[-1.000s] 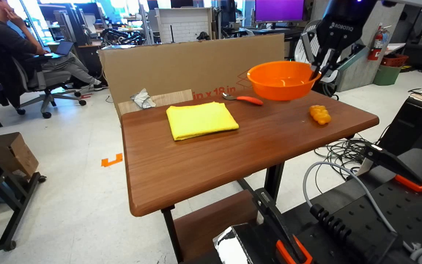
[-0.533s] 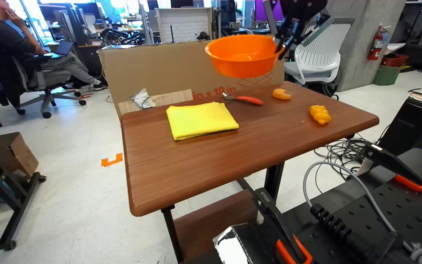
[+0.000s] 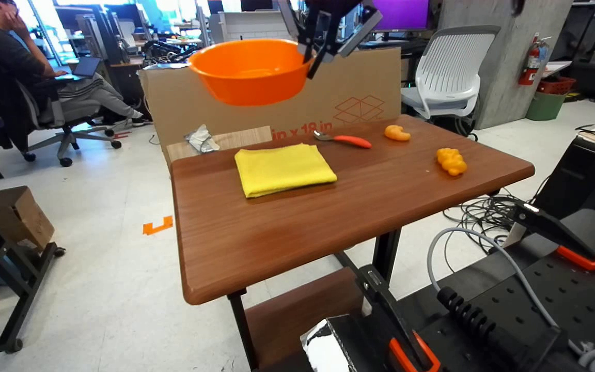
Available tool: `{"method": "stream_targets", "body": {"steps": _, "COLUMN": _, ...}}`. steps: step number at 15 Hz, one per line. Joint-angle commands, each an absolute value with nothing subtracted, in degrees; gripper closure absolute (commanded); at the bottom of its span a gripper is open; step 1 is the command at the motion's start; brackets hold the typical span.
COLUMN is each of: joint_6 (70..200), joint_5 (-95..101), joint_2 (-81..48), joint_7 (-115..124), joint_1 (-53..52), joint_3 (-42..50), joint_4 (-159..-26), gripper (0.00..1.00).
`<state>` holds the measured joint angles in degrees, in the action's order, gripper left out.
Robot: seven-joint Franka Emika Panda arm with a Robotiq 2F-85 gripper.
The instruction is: Move the bowl to the left
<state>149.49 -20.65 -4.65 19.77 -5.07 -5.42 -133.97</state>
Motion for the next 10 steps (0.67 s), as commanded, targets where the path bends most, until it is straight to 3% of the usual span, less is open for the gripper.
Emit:
{"method": "stream_targets", "body": {"steps": 1, "joint_6": 149.0, "joint_5": -18.8, "joint_2": -10.6, "joint_7": 22.9, "joint_1": -6.7, "joint_3": -6.1, "joint_4": -127.7, "gripper": 0.98}}
{"method": "stream_targets", "body": {"steps": 10, "joint_6": 144.1, "joint_5": -15.8, "joint_2": -24.9, "joint_7": 25.5, "joint_1": -7.5, "joint_3": -4.2, "joint_4": -112.8, "gripper": 0.98}}
